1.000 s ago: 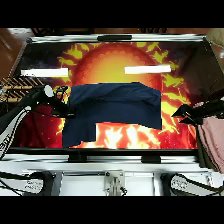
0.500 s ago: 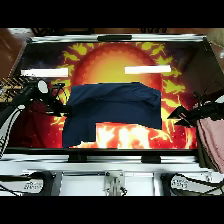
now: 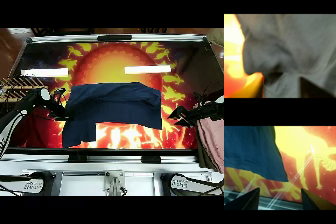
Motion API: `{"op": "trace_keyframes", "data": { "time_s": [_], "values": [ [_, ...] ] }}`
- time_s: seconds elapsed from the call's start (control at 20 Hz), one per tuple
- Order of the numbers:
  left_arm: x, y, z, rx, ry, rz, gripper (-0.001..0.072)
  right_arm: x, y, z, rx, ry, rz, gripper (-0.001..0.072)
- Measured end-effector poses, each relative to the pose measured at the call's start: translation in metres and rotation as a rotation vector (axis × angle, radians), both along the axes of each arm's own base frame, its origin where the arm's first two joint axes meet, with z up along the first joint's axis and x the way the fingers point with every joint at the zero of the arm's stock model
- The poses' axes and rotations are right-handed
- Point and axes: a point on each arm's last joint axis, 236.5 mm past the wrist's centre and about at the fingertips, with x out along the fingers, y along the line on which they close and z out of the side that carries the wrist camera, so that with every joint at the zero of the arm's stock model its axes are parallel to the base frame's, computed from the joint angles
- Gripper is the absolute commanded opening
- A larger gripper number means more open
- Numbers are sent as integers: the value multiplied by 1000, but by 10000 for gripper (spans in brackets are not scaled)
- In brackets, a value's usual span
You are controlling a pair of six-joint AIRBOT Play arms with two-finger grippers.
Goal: Fold the shirts.
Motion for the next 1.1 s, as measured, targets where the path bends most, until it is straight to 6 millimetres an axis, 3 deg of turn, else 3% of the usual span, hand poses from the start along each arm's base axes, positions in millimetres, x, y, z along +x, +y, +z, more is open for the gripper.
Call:
{"op": "trace_keyframes", "data": {
  "time_s": [0.05, 0.15, 0.5, 0.7, 0.75, 0.9, 0.95, 1.1],
  "values": [
    [1, -2, -1, -10, -5, 9, 128, 0, 0, 0, -1, 3, -2, 630],
    [3, -5, -2, -22, -13, 20, 34, -3, 0, -3, 0, 16, -10, 630],
    [5, -8, 3, -39, -27, 28, 34, -10, 25, -43, 11, 82, 17, 630],
    [5, -9, 12, -45, -46, 15, 34, -4, 47, -52, 37, 80, 42, 625],
    [6, -9, 14, -45, -53, 13, 34, -1, 51, -53, 33, 73, 48, 559],
    [8, -10, 21, -47, -73, 9, 34, 7, 63, -61, 10, 42, 75, 139],
    [9, -10, 23, -48, -81, 9, 34, 8, 69, -62, 9, 36, 86, 68],
    [17, -10, 40, -53, -134, -1, 33, 12, 82, -53, 12, 11, 141, 66]
  ]
}}
